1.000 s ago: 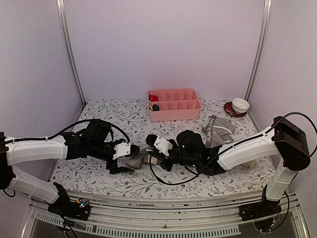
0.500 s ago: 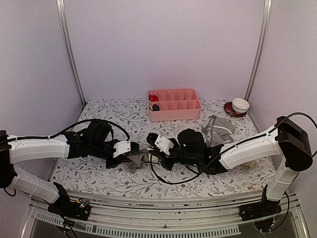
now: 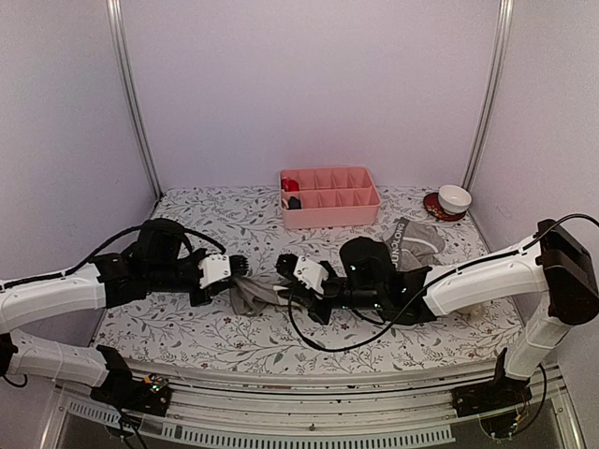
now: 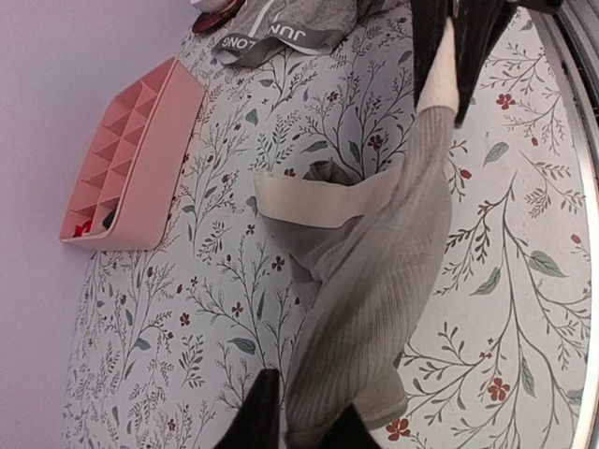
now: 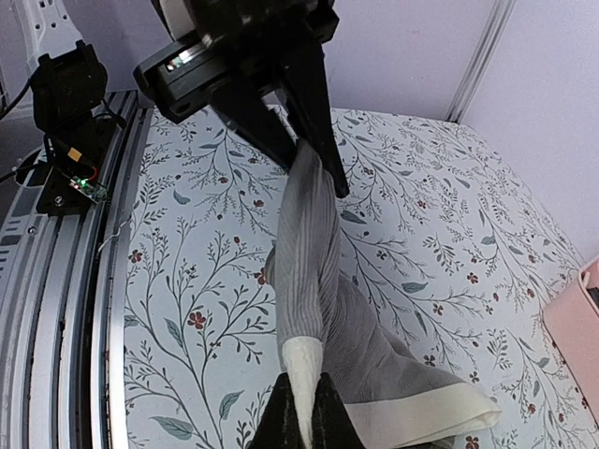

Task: Roll the underwear
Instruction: Pick up the underwear from the center of the board.

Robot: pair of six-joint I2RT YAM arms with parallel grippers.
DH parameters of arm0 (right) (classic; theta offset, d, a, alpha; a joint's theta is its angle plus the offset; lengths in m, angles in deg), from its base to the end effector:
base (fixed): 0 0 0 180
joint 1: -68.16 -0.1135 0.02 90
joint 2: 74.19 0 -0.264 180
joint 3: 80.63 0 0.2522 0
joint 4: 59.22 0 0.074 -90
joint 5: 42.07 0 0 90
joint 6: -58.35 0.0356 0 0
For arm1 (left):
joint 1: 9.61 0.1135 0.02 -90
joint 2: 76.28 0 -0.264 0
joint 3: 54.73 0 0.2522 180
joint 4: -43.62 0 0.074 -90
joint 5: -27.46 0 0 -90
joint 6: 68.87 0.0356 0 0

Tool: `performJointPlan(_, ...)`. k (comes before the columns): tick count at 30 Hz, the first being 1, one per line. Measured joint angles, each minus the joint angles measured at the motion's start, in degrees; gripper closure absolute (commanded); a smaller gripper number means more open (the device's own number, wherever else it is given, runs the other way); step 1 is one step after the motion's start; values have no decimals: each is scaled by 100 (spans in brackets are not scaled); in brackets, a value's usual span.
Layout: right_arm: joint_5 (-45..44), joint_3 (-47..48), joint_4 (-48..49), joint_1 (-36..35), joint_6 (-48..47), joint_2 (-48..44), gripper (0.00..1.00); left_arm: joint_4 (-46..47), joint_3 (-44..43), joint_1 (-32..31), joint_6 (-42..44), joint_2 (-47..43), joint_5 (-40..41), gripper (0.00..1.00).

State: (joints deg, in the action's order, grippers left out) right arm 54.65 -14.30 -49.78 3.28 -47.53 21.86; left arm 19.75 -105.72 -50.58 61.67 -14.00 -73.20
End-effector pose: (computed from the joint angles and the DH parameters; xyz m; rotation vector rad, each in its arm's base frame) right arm 0.1531 0.3363 0.2131 -1.3455 1.4570 0.6783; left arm 0.1721 -0.1581 0.2351 1.5012 1.5805 -0.2074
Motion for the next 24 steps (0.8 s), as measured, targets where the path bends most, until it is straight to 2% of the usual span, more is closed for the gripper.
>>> performJointPlan(1,7,15,-4,0,0,-13,98,7,74,2,83,-94,-7,45)
performJointPlan(3,0,72,-13,0,9,-24,98,-26,170,4,195,-192,-63,28)
performJointPlan(8,-157,151,-146,0,59,-20,98,-409,240,7,391,-155,-546,10)
performJointPlan(13,-367,258,-275,0,111,37,98,-699,225,15,210,26,-992,5)
performJointPlan(18,-584,339,-334,0,153,144,98,-1080,-61,160,-186,273,-1596,5)
performJointPlan(24,-710,341,-424,0,153,184,98,-1213,-522,531,-697,590,-2162,11)
